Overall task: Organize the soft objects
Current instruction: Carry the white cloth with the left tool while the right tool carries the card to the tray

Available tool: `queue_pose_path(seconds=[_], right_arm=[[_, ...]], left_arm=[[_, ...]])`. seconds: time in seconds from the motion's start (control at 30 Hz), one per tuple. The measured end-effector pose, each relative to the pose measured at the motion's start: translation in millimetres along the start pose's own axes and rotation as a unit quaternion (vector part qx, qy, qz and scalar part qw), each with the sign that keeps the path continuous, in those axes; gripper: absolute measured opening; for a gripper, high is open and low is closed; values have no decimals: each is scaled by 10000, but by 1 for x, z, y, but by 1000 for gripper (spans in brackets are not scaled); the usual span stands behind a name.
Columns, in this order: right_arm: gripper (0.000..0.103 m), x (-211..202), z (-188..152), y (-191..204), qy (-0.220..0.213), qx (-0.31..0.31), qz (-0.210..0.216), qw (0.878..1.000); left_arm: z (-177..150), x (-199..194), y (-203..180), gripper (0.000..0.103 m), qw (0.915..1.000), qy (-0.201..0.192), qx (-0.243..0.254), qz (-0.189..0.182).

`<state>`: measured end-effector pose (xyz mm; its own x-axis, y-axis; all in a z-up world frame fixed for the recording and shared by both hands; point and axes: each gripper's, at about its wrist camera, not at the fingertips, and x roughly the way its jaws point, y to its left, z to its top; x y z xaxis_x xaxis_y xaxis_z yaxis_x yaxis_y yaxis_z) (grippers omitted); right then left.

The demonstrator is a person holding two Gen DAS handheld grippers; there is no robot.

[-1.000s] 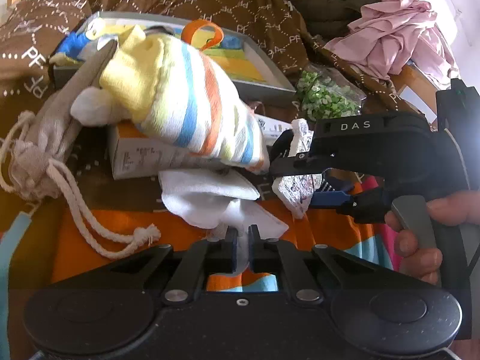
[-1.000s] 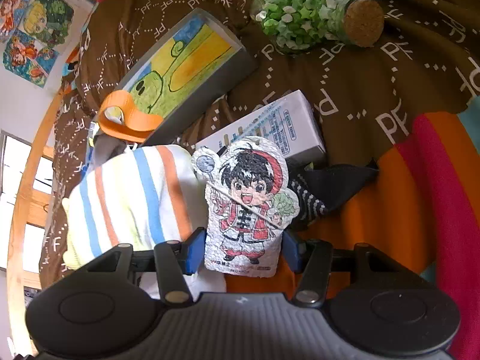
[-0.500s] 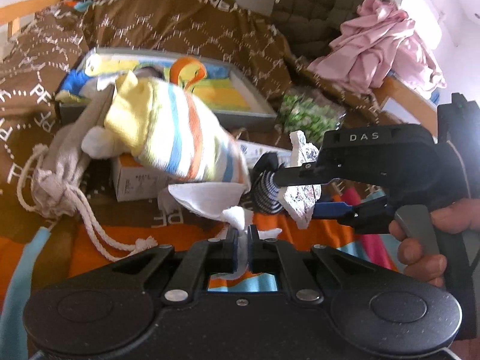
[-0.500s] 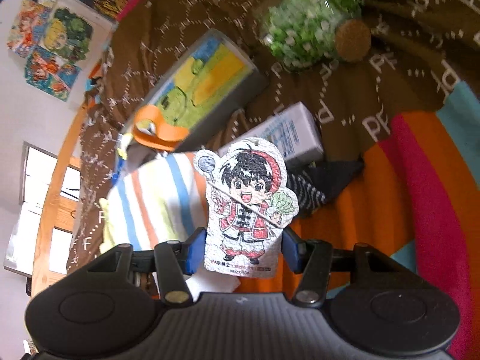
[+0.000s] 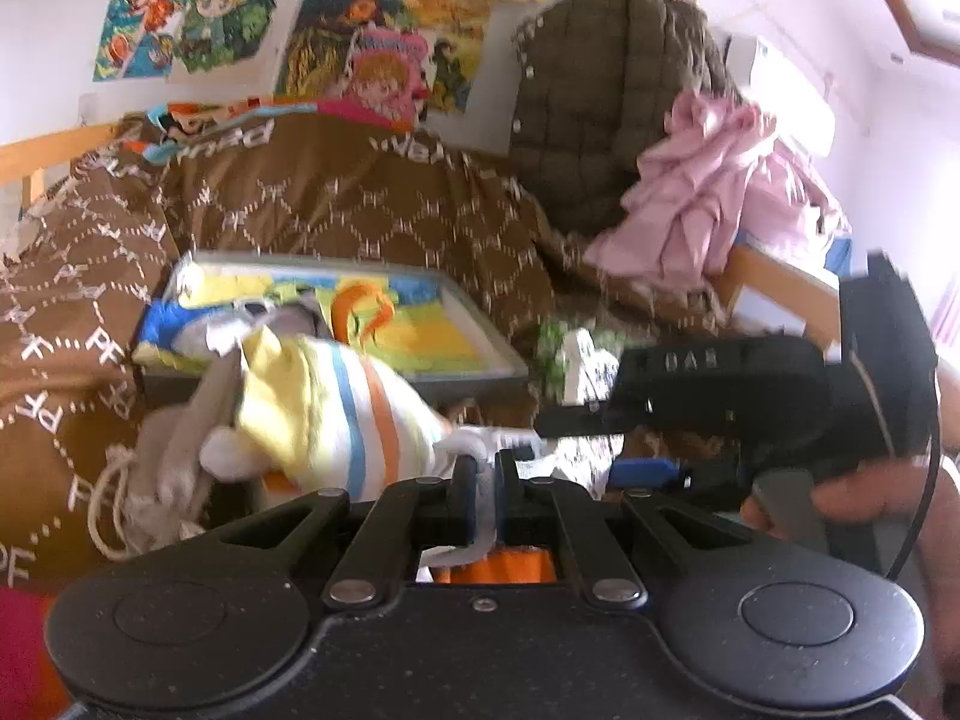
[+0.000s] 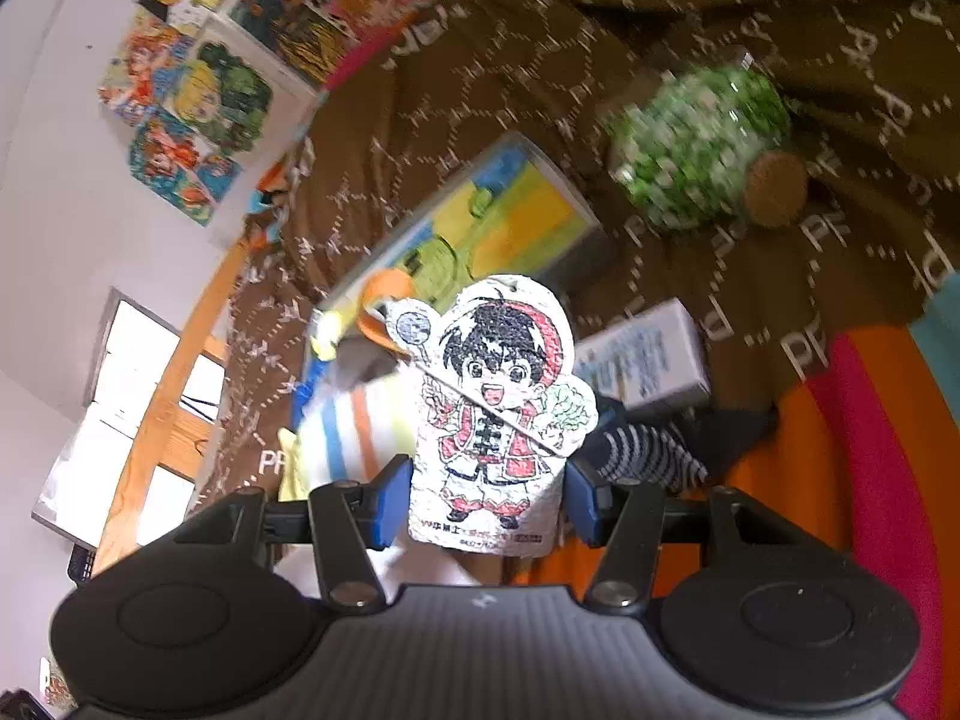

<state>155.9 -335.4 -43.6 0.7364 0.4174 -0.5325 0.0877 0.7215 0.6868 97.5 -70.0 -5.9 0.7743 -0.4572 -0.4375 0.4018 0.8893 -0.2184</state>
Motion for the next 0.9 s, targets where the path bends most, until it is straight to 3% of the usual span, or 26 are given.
queue_pose_path(seconds=[0.3, 0.63, 0.9], right_arm=[[58, 1, 6, 18, -544, -586, 355, 9962], [58, 27, 18, 32, -893, -1232, 128, 9883], [47, 63, 26, 36, -561, -1327, -76, 9895]], left_arm=[[40, -6, 16, 6, 9969, -701, -335, -160], [96, 26, 47, 6, 9926, -1156, -347, -142], [116, 58, 85, 6, 9883, -1402, -600, -55]])
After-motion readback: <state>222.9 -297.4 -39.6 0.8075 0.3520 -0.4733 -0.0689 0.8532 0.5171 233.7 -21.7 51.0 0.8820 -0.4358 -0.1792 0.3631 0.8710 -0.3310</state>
